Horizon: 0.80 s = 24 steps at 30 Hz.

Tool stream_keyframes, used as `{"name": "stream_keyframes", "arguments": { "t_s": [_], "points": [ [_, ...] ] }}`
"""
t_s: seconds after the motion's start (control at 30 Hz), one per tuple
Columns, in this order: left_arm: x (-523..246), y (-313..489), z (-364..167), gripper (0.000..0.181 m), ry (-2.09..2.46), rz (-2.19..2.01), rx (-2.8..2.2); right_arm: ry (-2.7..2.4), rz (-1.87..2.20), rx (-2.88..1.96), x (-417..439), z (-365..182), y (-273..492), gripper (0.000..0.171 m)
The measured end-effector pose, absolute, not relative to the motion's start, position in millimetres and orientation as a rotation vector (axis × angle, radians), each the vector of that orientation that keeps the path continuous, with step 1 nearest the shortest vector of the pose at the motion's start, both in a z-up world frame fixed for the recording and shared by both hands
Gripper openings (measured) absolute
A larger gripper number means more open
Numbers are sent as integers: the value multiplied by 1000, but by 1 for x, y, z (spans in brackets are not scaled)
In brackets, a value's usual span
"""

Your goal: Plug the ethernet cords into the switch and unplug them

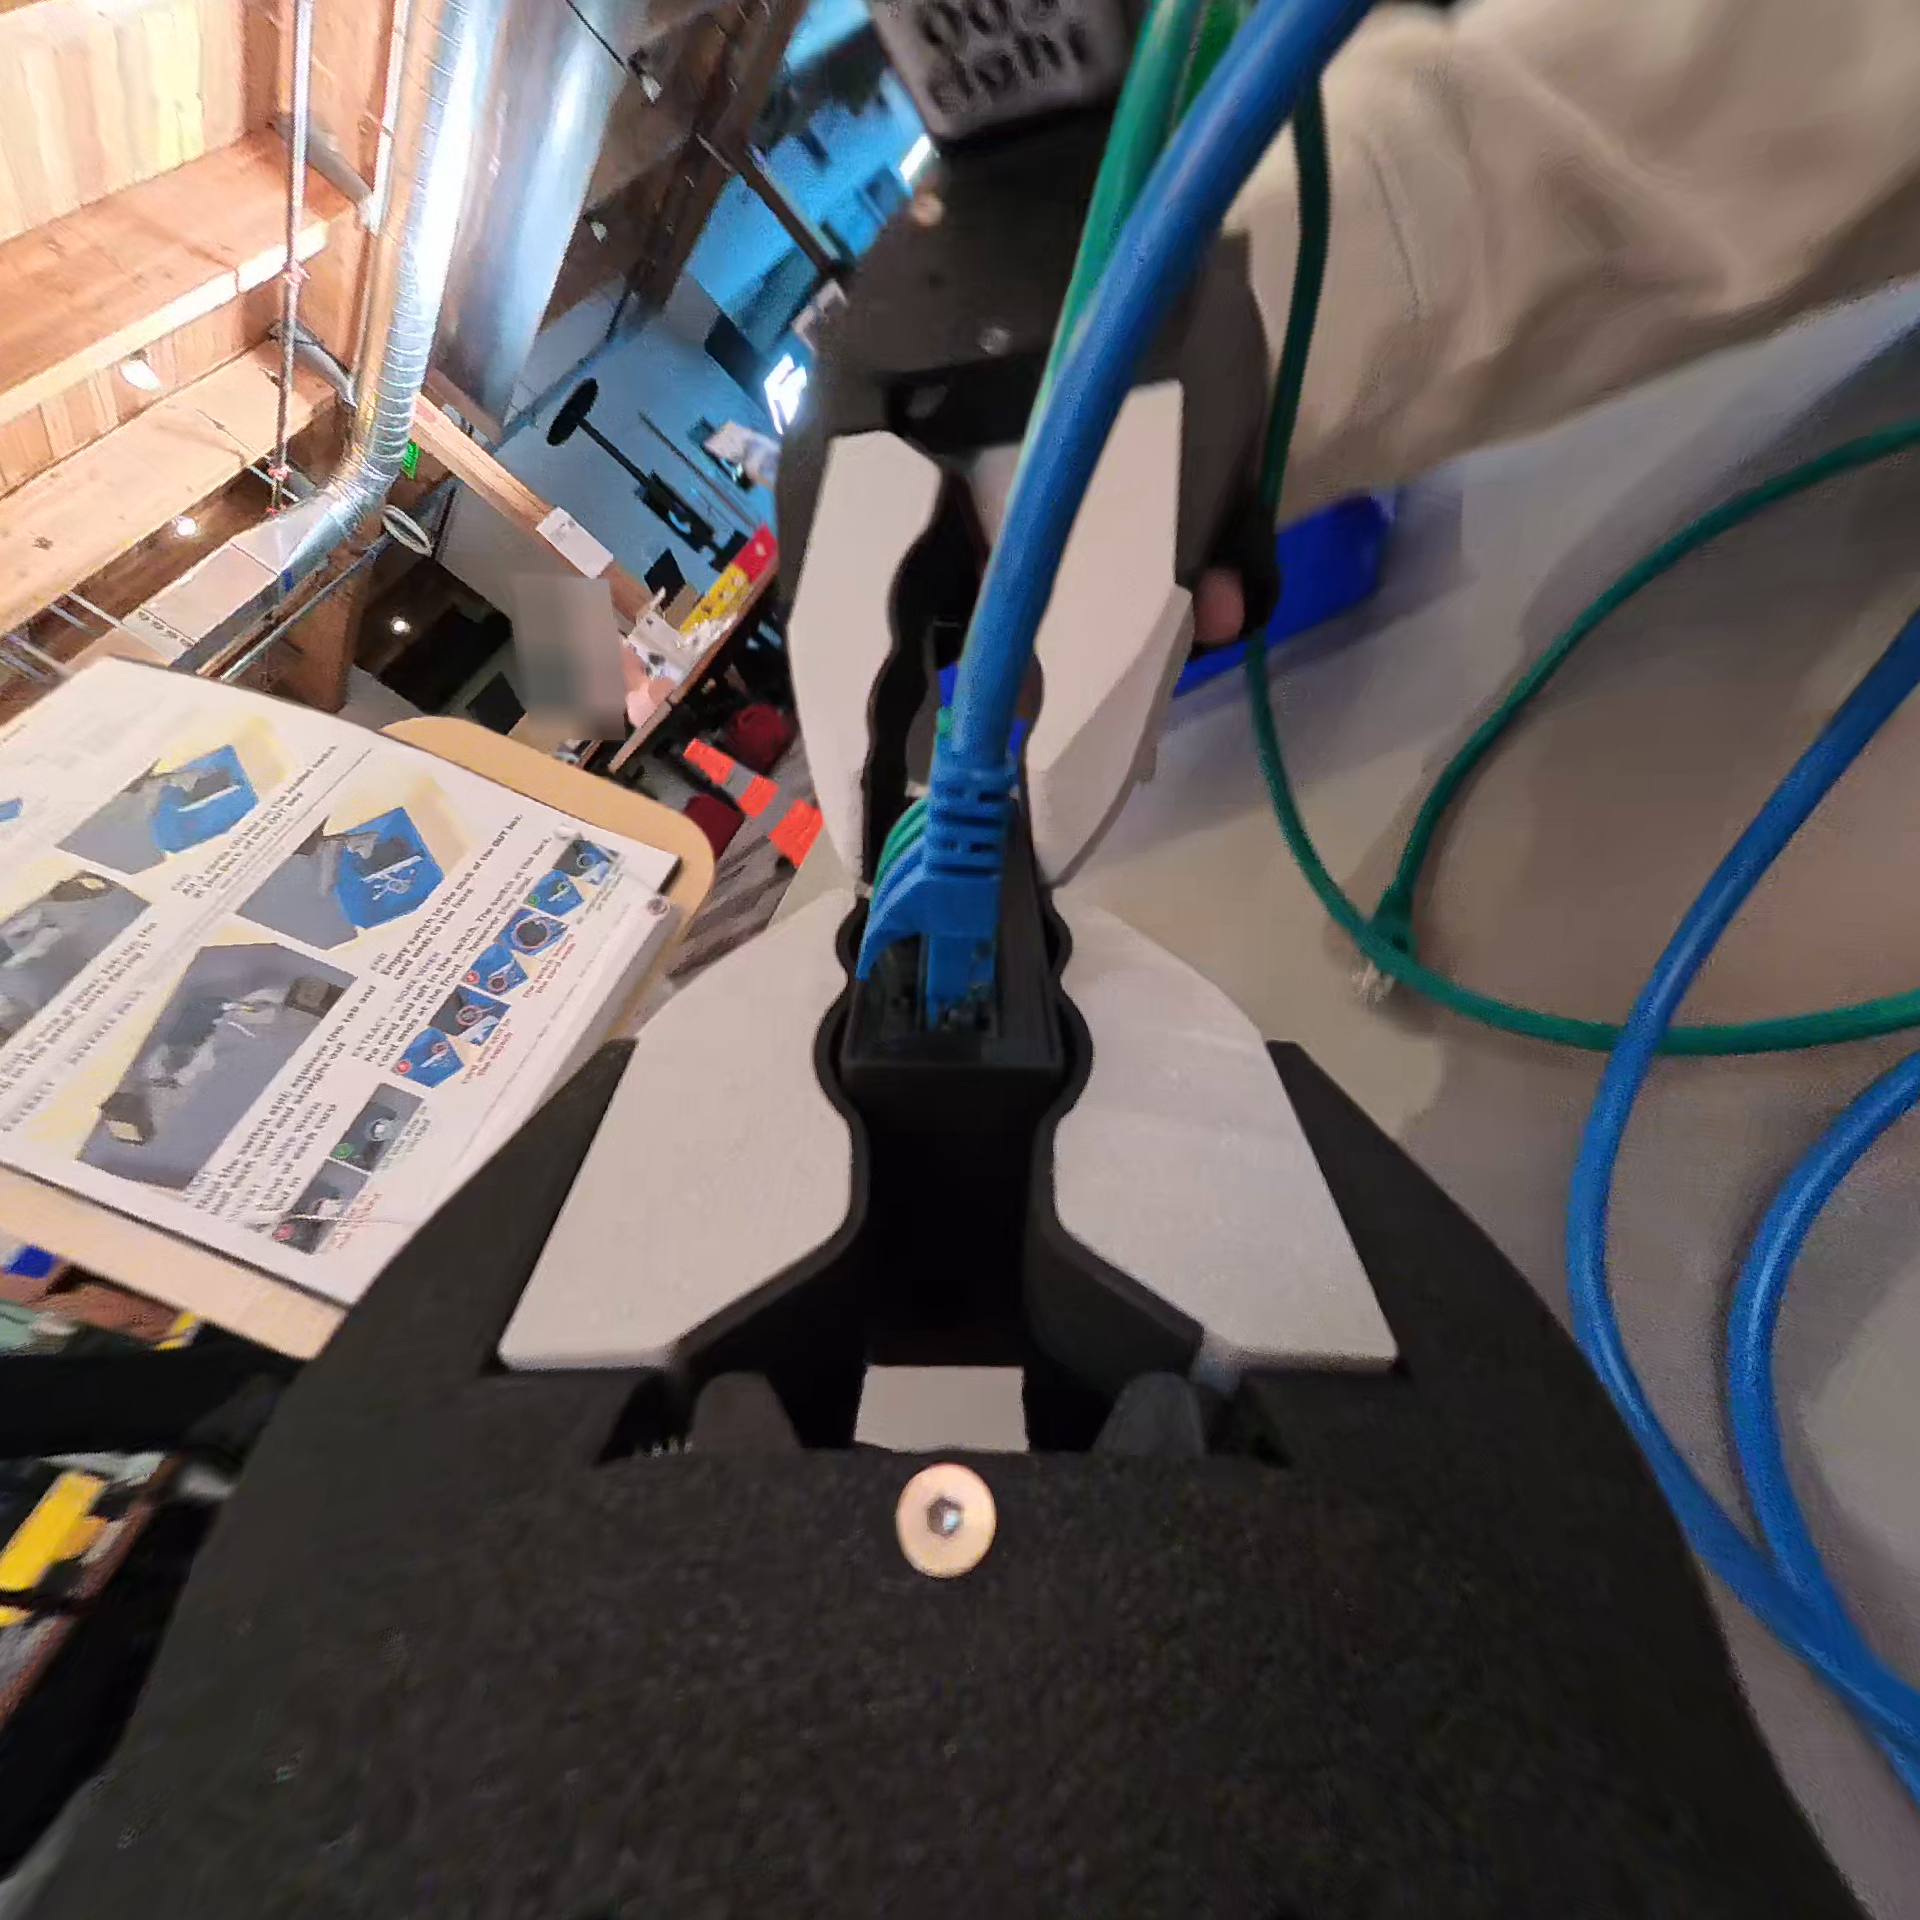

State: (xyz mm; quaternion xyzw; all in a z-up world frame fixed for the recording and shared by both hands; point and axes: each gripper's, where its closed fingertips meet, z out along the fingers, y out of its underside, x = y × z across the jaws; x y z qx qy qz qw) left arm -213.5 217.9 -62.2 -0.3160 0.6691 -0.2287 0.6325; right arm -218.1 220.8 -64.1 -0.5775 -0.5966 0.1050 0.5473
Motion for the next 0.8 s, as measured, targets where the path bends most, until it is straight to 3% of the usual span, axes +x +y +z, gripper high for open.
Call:
{"name": "stream_keyframes", "arguments": {
  "t_s": [0.27, 0.43, 0.8],
  "points": [
    [-200, 224, -34, 29, 1436, -755, -735, -1251, 300, -1244, -199, -40, 233, 28],
    [-194, 204, -21, 29, 1470, -903, -687, -1269, 483, -1308, -194, -41, 228, 42],
    [-189, 226, -40, 32, 1441, -1019, -894, -1358, 254, -1435, -187, -77, 247, 30]
  ]
}}
